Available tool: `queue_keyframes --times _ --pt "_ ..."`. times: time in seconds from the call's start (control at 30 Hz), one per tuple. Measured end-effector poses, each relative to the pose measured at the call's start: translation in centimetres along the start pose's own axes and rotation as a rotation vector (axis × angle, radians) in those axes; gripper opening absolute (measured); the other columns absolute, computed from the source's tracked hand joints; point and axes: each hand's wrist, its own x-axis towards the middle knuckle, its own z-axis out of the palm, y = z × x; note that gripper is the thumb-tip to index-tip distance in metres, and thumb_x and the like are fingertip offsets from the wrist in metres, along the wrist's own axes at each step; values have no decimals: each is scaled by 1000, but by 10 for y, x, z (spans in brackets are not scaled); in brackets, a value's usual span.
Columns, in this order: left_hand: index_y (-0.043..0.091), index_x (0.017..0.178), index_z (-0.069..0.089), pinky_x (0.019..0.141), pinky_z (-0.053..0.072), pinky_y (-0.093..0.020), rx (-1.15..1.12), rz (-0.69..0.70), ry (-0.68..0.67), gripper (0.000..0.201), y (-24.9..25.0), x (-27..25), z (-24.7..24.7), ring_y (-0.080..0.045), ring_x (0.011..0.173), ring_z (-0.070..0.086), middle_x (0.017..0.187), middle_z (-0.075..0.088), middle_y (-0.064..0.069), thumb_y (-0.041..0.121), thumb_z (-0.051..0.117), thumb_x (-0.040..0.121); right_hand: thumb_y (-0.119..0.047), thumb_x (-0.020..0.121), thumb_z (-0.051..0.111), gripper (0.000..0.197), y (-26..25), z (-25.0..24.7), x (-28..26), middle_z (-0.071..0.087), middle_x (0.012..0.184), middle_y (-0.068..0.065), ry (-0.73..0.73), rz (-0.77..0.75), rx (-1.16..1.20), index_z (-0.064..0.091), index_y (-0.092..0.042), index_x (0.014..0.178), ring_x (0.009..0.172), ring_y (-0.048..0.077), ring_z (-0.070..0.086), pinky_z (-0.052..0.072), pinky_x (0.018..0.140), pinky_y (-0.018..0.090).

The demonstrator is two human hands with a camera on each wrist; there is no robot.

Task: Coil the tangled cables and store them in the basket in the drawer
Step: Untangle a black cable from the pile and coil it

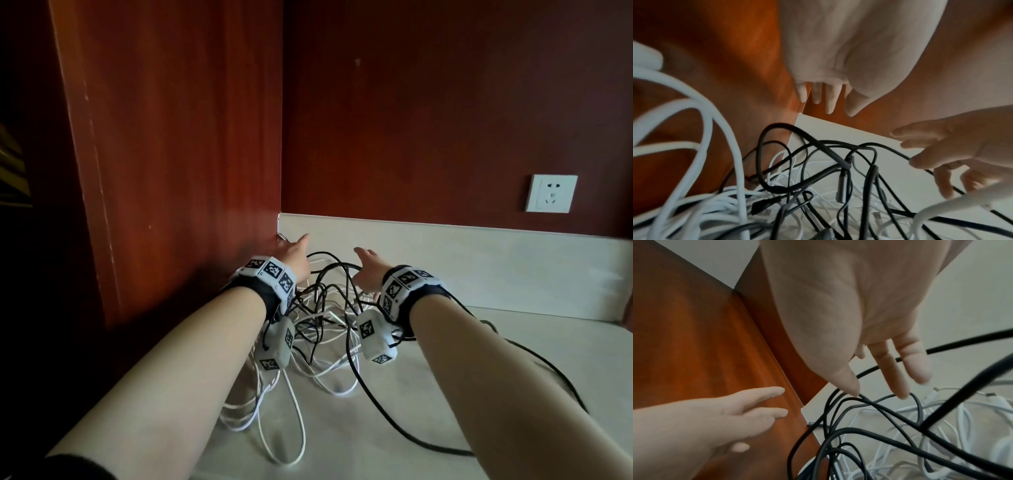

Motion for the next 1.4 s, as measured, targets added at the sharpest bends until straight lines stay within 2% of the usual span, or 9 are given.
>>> queue_keyframes --times 0.13,0.27,0.4,0.5,0.6,0.7,0.8,1.07,1.4 --pt "34 151 9 108 34 -43 71 -67 -215 66 -2 11 9 -37 131 37 147 26 -24 15 40 96 -9 94 41 48 6 8 17 47 133 18 -24 52 -50 30 -9 142 112 34 58 51 85 38" --pt "22 146 31 98 41 -36 159 -11 -353 51 -8 10 23 -34 124 48 141 44 -21 32 45 97 -23 97 47 23 17 13 20 67 95 14 71 -13 -92 59 -5 93 77 31 66 40 53 25" --pt "5 81 56 68 41 -33 77 35 -278 34 -2 8 24 -30 82 57 114 62 -24 32 46 98 -38 100 39 41 24 12 15 67 95 16 170 67 -123 61 -4 94 74 26 60 45 63 30" --pt "-5 115 55 81 44 -36 -12 3 -183 46 8 -1 17 -33 107 58 117 59 -19 37 40 101 -32 101 36 41 33 6 16 67 96 22 297 129 105 59 2 100 87 33 66 52 73 35" --pt "-3 118 54 84 45 -37 -24 18 -147 35 19 -7 13 -35 108 57 120 58 -20 22 35 102 -20 100 36 29 34 1 6 68 88 23 375 176 366 52 4 96 81 36 68 56 76 44" --pt "-2 113 60 85 44 -35 3 51 -153 30 29 -19 10 -34 108 58 118 62 -20 17 41 98 -9 101 26 27 34 -6 -10 65 61 11 416 203 752 45 1 86 44 14 62 51 50 23" --pt "-3 111 61 84 45 -35 -10 40 -120 33 35 -36 10 -35 106 59 115 63 -21 23 44 99 -16 101 18 23 38 -16 -41 56 54 11 646 164 1066 35 -8 88 28 15 52 32 32 19" --pt "7 116 53 101 40 -37 -741 -96 304 24 88 -93 1 -26 114 54 122 58 -8 18 45 96 -21 102 26 22 57 3 -155 59 67 10 711 -118 1177 39 -14 85 39 19 56 38 40 23" --pt "10 109 55 73 37 -5 -884 113 148 15 105 -124 53 -7 97 52 107 57 1 17 51 97 -21 102 31 23 90 20 -181 67 69 9 752 -164 1204 40 -14 82 37 23 49 35 40 22"
